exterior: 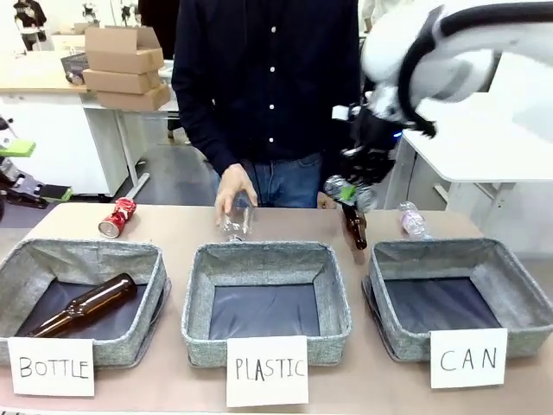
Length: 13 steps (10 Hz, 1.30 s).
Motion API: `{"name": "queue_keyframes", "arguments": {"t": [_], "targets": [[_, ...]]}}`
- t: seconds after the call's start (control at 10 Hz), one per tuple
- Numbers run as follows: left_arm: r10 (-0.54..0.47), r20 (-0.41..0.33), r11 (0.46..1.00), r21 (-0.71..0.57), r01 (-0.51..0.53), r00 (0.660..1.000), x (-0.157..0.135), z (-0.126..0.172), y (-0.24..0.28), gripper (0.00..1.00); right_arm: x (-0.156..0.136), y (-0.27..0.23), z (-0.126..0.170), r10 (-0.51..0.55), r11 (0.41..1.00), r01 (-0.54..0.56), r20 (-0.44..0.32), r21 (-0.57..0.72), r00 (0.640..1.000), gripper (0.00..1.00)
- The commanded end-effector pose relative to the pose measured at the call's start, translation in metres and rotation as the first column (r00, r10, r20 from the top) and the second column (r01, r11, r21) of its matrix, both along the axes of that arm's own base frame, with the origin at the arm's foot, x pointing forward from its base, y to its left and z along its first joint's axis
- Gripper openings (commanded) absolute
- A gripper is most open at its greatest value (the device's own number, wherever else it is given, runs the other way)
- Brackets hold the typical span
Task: Sort the can waste into the basket.
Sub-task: Pick up the can waste from the table and place it in the right Fabric basket.
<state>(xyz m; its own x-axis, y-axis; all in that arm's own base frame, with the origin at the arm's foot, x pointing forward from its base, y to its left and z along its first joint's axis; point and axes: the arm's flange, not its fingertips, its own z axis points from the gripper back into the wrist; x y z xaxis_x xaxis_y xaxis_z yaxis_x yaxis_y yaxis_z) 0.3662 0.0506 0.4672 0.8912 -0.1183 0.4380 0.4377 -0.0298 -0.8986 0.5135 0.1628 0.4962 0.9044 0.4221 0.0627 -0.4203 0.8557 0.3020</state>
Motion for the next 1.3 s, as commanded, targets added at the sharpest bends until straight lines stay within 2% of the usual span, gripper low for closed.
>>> {"name": "queue_keyframes", "arguments": {"t": [0.0, 0.1, 0.3, 0.5, 0.8, 0.9, 1.0, 1.1, 1.2], "targets": [[-0.014, 0.016, 1.000, -0.004, 0.015, 1.000, -0.002, 0.002, 0.000, 1.00, -0.068, -0.069, 0.005, 0.094, 0.993, -0.092, -0.032, 0.067, 0.995, 0.00], [-0.014, 0.016, 1.000, -0.004, 0.015, 1.000, -0.002, 0.002, 0.000, 1.00, -0.098, -0.093, 0.001, 0.198, 0.976, -0.194, -0.032, 0.101, 0.980, 0.00], [-0.014, 0.016, 1.000, -0.004, 0.015, 1.000, -0.002, 0.002, 0.000, 1.00, -0.142, -0.128, -0.019, 0.165, 0.983, -0.164, -0.012, 0.088, 0.986, 0.00], [-0.014, 0.016, 1.000, -0.004, 0.015, 1.000, -0.002, 0.002, 0.000, 1.00, -0.158, -0.136, -0.025, 0.133, 0.988, -0.134, 0.022, 0.074, 0.991, 0.00], [-0.014, 0.016, 1.000, -0.004, 0.015, 1.000, -0.002, 0.002, 0.000, 1.00, -0.157, -0.138, -0.024, 0.105, 0.990, -0.110, 0.057, 0.084, 0.993, 0.00], [-0.014, 0.016, 1.000, -0.004, 0.015, 1.000, -0.002, 0.002, 0.000, 1.00, -0.159, -0.137, -0.024, 0.123, 0.989, -0.129, 0.083, 0.067, 0.989, 0.93], [-0.014, 0.016, 1.000, -0.004, 0.015, 1.000, -0.002, 0.002, 0.000, 1.00, -0.160, -0.138, -0.022, 0.120, 0.988, -0.129, 0.115, 0.082, 0.986, 0.94], [-0.014, 0.016, 1.000, -0.004, 0.015, 1.000, -0.002, 0.002, 0.000, 1.00, -0.162, -0.138, -0.022, 0.108, 0.989, -0.119, 0.125, 0.083, 0.986, 1.00], [-0.014, 0.016, 1.000, -0.004, 0.015, 1.000, -0.002, 0.002, 0.000, 1.00, -0.162, -0.139, -0.021, 0.105, 0.988, -0.119, 0.144, 0.094, 0.984, 1.00]]}}
